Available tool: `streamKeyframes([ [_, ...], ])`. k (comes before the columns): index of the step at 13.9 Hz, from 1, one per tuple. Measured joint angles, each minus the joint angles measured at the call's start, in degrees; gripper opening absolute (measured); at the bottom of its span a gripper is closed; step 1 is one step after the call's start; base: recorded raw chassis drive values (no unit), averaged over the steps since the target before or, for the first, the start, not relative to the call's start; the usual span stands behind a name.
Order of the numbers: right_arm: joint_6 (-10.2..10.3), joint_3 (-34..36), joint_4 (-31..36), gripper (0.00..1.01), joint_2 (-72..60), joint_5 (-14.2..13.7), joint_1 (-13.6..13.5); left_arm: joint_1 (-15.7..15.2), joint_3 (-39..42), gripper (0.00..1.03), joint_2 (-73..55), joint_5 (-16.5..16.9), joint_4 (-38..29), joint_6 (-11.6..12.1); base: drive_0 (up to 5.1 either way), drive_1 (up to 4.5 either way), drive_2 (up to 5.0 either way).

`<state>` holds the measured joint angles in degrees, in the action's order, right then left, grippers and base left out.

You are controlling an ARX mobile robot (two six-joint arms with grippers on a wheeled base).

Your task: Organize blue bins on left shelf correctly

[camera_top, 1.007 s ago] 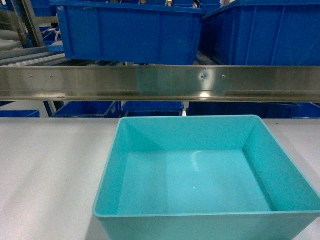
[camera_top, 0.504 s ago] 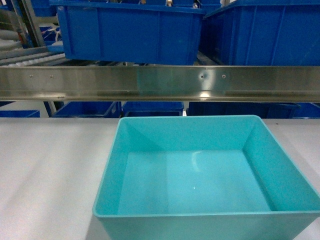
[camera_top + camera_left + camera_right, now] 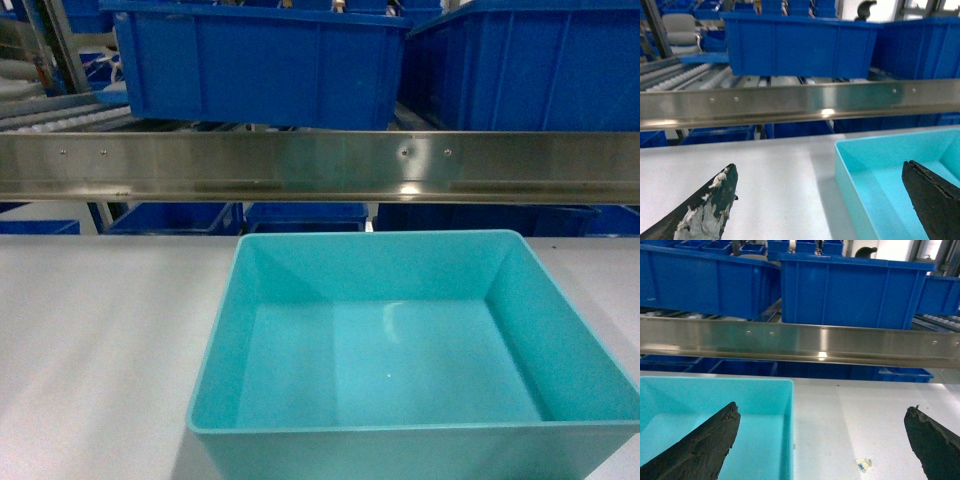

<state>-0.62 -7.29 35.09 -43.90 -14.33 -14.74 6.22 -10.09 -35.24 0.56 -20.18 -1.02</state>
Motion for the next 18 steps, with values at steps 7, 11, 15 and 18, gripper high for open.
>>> streamKeyframes([
  [7,-0.81,-8.74,9.27,0.98,-27.12,9.68,8.04,14.29,-9.29,0.98,-25.44,-3.37,6.60,-2.91,0.0,0.00,0.0],
  [11,-0.39,-7.69,9.99,0.98,-29.05,11.37,10.19,15.41,-9.64,0.98,-28.17,-5.29,3.98,-4.90,0.0,0.00,0.0],
  [15,-6.36,-17.33,7.45,0.98,-45.64,14.40,9.77,18.82,-24.24,0.98,-48.24,-5.90,4.20,-10.32,0.0,0.00,0.0],
  [18,-8.48,-25.05,2.58,0.98,-54.12,16.11,9.51,19.26,-30.21,0.98,-58.45,-7.19,6.82,-12.61,0.0,0.00,0.0],
])
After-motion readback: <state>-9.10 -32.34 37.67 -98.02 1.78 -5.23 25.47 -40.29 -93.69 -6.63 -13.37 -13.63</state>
